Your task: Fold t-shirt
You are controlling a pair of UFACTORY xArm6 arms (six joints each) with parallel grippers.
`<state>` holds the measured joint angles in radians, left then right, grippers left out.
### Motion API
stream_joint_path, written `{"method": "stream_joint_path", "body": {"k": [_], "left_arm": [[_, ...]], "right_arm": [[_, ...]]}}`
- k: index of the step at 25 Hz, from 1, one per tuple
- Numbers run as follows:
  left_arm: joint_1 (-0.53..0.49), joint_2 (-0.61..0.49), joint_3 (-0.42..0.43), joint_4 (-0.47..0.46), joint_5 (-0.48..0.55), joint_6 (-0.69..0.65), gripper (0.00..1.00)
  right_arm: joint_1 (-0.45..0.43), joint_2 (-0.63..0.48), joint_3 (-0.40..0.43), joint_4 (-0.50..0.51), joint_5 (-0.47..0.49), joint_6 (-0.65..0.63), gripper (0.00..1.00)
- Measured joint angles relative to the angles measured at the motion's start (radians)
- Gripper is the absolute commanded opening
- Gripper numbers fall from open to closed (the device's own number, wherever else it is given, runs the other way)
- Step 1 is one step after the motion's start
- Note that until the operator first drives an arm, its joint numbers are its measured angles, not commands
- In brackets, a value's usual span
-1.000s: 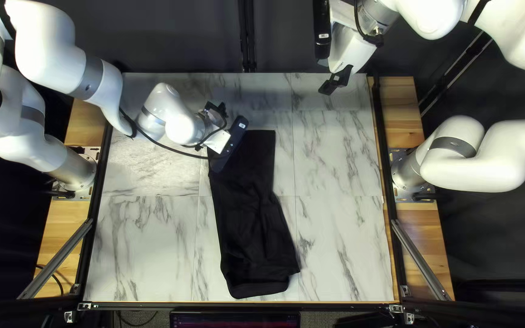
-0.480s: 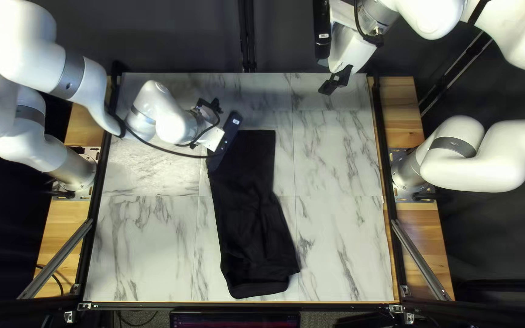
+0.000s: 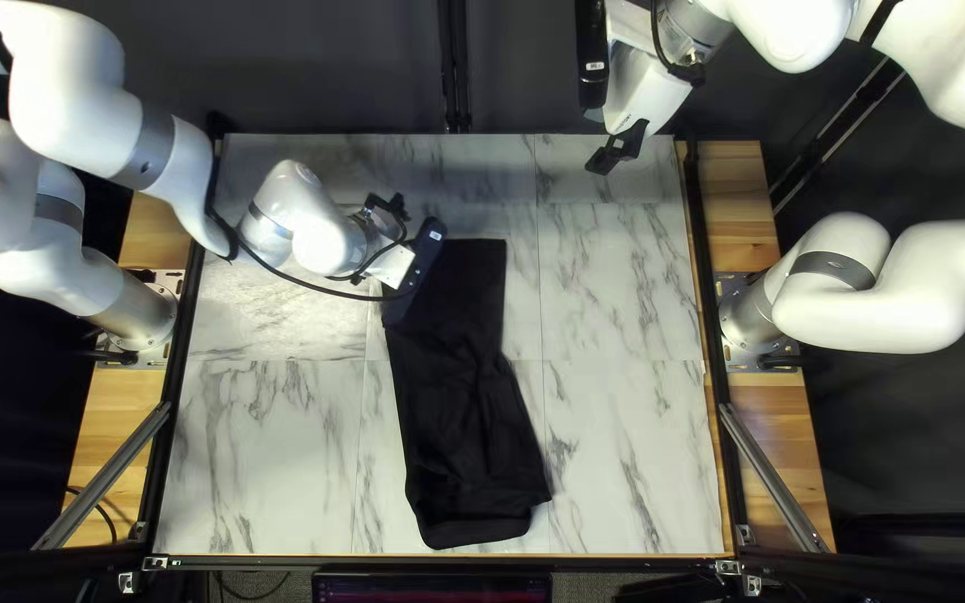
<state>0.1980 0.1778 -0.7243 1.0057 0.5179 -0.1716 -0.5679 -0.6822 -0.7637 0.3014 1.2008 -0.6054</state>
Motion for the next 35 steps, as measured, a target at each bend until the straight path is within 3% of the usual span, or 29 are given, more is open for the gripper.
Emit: {"method": "stream_joint_path", "body": {"k": [11, 24, 35], "left_arm": [[0.067, 0.027, -0.025, 0.022, -0.035, 0.028, 1.00], [0.082, -0.107, 0.066, 0.031, 0.002, 0.018, 1.00], [-0.113, -0.199, 0.064, -0.076, 0.120, -0.009, 1.00]], "right_arm": [[0.000, 0.000, 0.000, 0.000, 0.000, 0.000, 1.00], [0.000, 0.000, 0.000, 0.000, 0.000, 0.000, 1.00], [0.000, 0.000, 0.000, 0.000, 0.000, 0.000, 1.00]]}}
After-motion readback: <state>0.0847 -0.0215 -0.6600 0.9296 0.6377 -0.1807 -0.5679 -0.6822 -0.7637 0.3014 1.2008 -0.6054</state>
